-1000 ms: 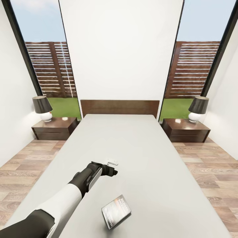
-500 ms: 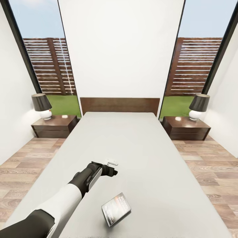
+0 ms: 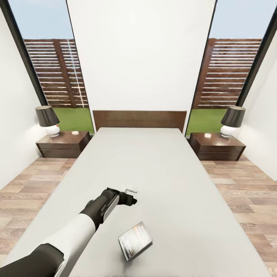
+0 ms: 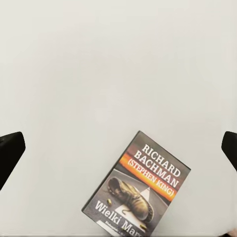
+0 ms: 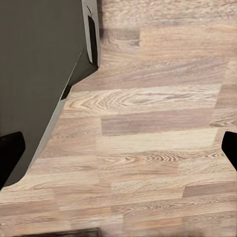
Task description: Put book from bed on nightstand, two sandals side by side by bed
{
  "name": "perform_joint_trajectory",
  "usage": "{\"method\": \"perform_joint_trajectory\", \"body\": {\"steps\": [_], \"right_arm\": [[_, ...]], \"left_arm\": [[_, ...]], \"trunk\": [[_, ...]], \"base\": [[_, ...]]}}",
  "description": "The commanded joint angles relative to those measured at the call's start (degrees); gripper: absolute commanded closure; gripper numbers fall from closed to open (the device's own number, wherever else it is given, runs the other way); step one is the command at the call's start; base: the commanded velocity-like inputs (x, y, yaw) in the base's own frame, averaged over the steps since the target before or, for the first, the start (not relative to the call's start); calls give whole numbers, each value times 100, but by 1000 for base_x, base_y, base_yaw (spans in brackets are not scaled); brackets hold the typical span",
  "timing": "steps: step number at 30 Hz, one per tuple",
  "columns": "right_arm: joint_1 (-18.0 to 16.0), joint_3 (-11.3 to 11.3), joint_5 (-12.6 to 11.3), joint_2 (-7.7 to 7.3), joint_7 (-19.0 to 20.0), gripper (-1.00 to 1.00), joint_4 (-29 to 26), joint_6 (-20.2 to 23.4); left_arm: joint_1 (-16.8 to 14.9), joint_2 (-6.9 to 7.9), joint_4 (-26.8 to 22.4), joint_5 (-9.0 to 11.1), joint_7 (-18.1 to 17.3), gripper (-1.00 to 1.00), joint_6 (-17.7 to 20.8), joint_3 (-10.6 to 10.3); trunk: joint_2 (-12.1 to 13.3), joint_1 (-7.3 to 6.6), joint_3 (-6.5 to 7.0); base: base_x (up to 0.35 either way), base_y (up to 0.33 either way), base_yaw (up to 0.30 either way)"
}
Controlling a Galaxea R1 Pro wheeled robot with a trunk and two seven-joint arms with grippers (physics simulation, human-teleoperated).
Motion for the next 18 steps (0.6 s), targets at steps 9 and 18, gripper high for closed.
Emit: {"method": "perform_joint_trajectory", "body": {"steps": [9, 18], "right_arm": [[6, -43, 50, -2, 10, -100, 11, 249], [8, -42, 50, -1, 9, -100, 11, 329]], "left_arm": [[-5, -1, -11, 58, 19, -100, 130, -24], [-5, -5, -12, 58, 19, -100, 155, -24]], "trunk": [[-4, 1, -90], [-4, 1, -174]], "base": [[0, 0, 0], [0, 0, 0]]}}
